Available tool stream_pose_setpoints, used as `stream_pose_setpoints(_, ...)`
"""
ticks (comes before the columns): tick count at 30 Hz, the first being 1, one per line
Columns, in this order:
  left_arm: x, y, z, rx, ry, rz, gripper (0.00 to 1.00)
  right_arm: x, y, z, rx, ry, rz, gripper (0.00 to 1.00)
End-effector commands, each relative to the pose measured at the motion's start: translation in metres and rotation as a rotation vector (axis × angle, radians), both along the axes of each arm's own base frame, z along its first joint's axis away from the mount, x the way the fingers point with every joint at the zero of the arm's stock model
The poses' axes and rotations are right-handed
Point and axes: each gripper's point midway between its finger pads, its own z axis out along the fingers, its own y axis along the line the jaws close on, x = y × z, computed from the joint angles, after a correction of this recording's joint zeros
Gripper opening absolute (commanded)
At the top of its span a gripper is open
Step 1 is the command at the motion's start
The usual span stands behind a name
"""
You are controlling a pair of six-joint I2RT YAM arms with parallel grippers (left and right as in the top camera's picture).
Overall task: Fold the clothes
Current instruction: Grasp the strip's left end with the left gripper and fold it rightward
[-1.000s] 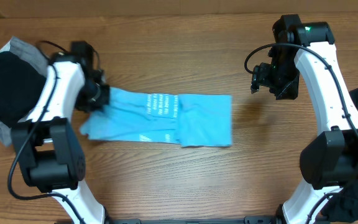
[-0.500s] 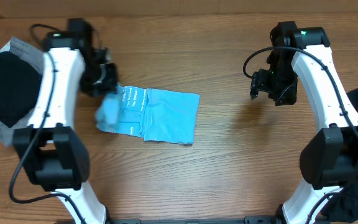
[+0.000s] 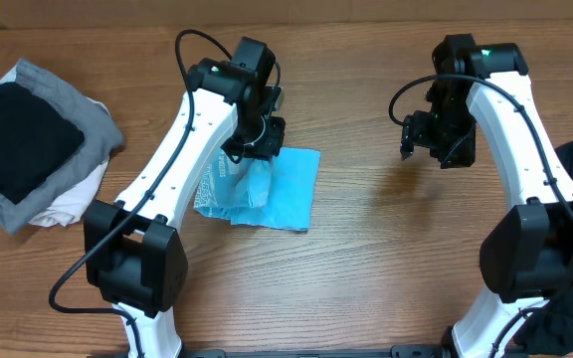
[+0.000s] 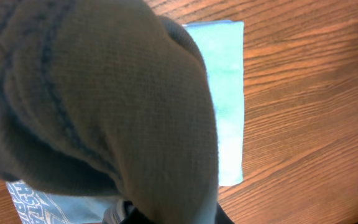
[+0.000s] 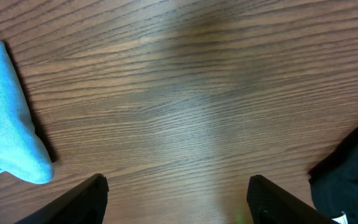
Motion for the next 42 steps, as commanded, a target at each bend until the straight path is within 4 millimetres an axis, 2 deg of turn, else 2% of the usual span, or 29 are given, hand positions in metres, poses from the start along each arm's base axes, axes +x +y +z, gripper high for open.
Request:
stream_pose_setpoints(1,-0.004,-0.004,0.008,0.013,-0.006,0.002,0.13,-0.001,-0.003,0.0,-0.009,0.0,0.002,0.76)
stream_pose_setpoints(5,-0.01,-0.002,0.007,0.024,0.02,0.001,0.13,-0.001,-0.003,0.0,-0.009,0.0,0.002,0.76)
stream_pose_setpoints(9,-0.027,0.0,0.006,0.04,0.085,-0.004,0.13,-0.002,-0.003,0.0,-0.01,0.007,0.002,0.76)
stream_pose_setpoints(15,-0.026,-0.011,0.004,0.033,0.069,-0.022,0.13,-0.003,-0.003,0.0,-0.01,0.011,0.002,0.76)
stream_pose_setpoints(23,-0.028,-0.022,-0.02,0.056,0.13,0.002,0.13,-0.004,-0.003,0.0,-0.01,0.015,0.002,0.76)
stream_pose_setpoints(26,-0.024,-0.028,-0.023,0.048,0.111,-0.006,0.13,-0.004,-0.003,0.0,-0.01,0.015,0.002,0.76)
stream_pose_setpoints(27,-0.023,-0.03,-0.022,0.043,0.102,-0.01,0.15,-0.004,-0.003,0.0,-0.01,0.015,0.002,0.76)
stream_pose_setpoints(28,-0.023,-0.032,-0.022,0.041,0.098,-0.014,0.22,-0.004,-0.003,0.0,-0.01,0.015,0.002,0.76)
stream_pose_setpoints(29,-0.024,-0.035,-0.022,0.037,0.097,-0.021,0.44,-0.005,-0.003,0.0,-0.01,0.017,0.002,0.76)
stream_pose_setpoints(30,-0.025,-0.041,-0.021,0.007,0.103,-0.033,0.58,-0.005,-0.003,0.0,-0.011,0.019,0.002,0.76)
stream_pose_setpoints(31,-0.027,-0.048,-0.019,-0.036,0.11,-0.063,0.61,-0.005,-0.003,0.0,-0.01,0.019,0.002,0.76)
stream_pose_setpoints(33,-0.026,-0.056,-0.016,-0.085,0.099,-0.103,0.62,-0.005,-0.003,0.0,-0.01,0.019,0.002,0.76)
stream_pose_setpoints(36,-0.013,-0.054,-0.01,-0.1,0.059,-0.099,0.63,-0.006,-0.003,0.0,-0.01,0.023,0.002,0.76)
stream_pose_setpoints(40,0.022,-0.025,0.006,-0.098,-0.028,-0.024,0.62,-0.006,0.001,0.001,0.013,0.023,0.002,0.75)
stream_pose_setpoints(42,0.043,-0.006,0.009,-0.095,-0.076,0.032,0.61,-0.003,0.023,0.003,0.139,0.004,0.046,0.7)
